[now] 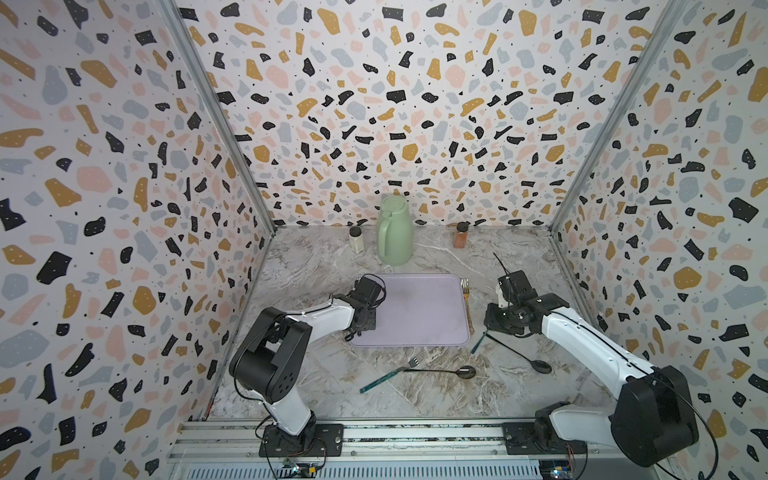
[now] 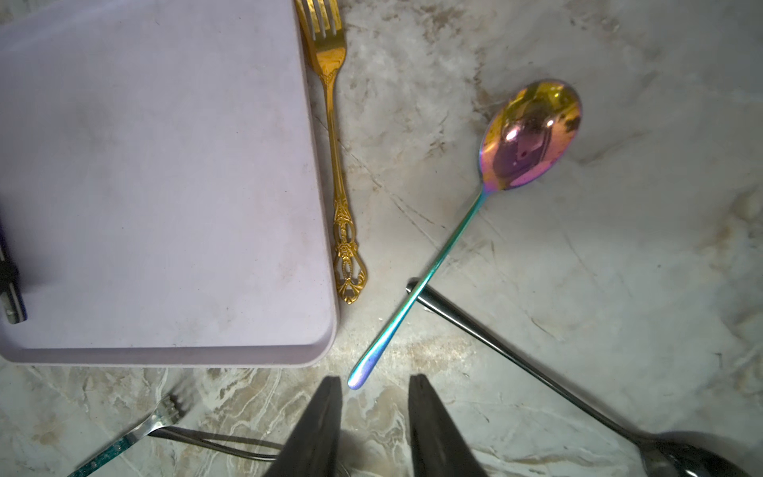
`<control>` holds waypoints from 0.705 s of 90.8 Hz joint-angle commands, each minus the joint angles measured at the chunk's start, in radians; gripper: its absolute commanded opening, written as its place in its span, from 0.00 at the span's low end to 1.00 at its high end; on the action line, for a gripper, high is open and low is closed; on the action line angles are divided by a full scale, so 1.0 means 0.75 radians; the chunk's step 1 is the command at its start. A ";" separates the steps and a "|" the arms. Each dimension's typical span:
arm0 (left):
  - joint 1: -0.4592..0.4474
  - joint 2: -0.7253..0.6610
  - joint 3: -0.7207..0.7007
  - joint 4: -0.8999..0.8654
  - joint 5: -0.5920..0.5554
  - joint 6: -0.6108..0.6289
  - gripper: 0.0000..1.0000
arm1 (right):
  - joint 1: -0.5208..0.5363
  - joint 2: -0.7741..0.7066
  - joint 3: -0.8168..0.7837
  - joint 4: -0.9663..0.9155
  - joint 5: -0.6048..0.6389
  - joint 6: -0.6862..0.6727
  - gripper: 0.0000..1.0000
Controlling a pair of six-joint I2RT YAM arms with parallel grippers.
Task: Set the spoon and fork side by side
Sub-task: Adjust the fork on the tray.
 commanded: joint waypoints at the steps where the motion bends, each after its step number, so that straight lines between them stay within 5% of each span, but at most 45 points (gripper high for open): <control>1: 0.007 0.011 -0.028 -0.022 0.032 0.017 0.15 | -0.018 -0.012 -0.021 -0.051 -0.015 0.009 0.33; 64: 0.006 -0.043 -0.027 -0.070 0.056 0.108 0.14 | -0.038 0.200 -0.052 0.039 0.047 0.004 0.34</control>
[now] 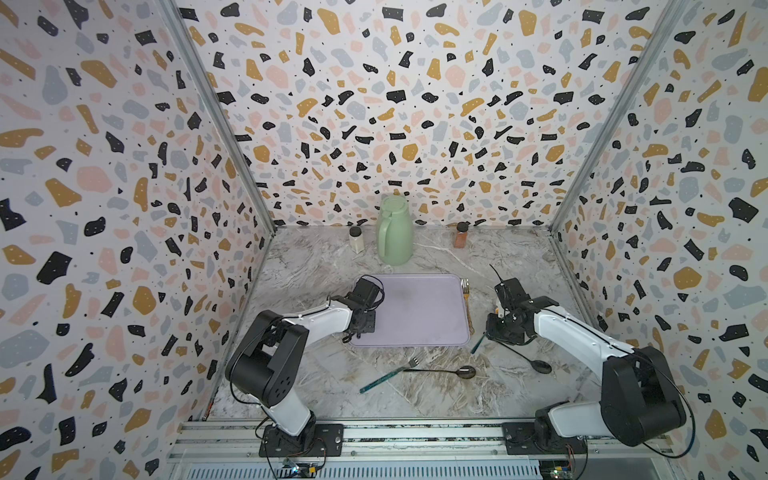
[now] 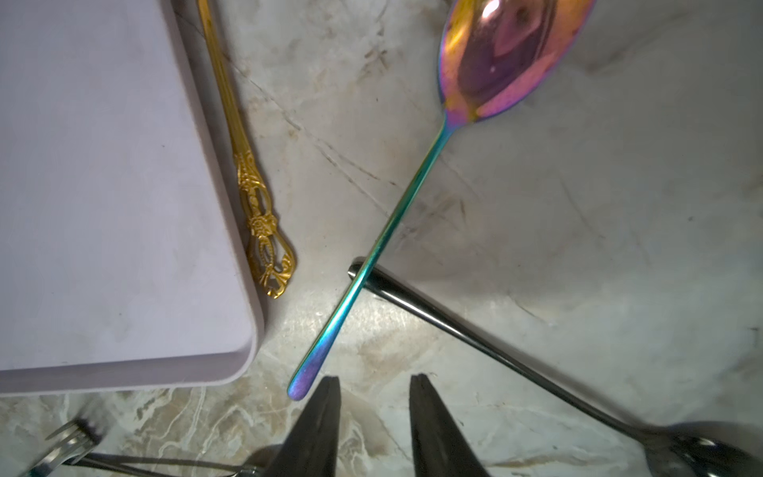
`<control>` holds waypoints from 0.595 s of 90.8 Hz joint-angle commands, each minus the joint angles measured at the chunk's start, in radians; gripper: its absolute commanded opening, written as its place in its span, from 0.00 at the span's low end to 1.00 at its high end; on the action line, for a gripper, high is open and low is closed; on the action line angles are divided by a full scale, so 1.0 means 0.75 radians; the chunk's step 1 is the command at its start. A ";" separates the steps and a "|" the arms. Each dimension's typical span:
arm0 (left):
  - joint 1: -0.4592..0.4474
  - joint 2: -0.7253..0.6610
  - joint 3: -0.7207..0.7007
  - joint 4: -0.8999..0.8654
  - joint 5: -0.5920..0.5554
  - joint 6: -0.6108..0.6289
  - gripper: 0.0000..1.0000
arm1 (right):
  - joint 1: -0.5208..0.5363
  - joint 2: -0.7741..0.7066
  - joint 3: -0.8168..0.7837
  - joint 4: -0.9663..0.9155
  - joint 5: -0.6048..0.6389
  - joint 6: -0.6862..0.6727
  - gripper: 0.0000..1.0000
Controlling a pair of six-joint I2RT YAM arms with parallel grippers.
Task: Set the spoon and fork side by side
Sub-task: Adjust the fork on the tray.
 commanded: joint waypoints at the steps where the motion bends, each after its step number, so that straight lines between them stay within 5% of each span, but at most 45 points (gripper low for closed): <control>1: 0.005 0.000 0.006 -0.061 0.005 0.035 0.14 | -0.008 0.048 0.032 0.019 0.024 0.004 0.34; 19: 0.005 0.020 0.039 -0.079 -0.032 0.021 0.19 | -0.012 0.111 0.069 0.040 0.014 0.011 0.35; 36: -0.011 -0.058 0.058 -0.098 0.001 -0.016 0.51 | -0.012 0.132 0.043 0.075 -0.006 0.038 0.36; 54: -0.098 -0.185 0.112 -0.200 -0.043 -0.075 0.54 | -0.011 0.176 0.028 0.099 -0.022 0.060 0.38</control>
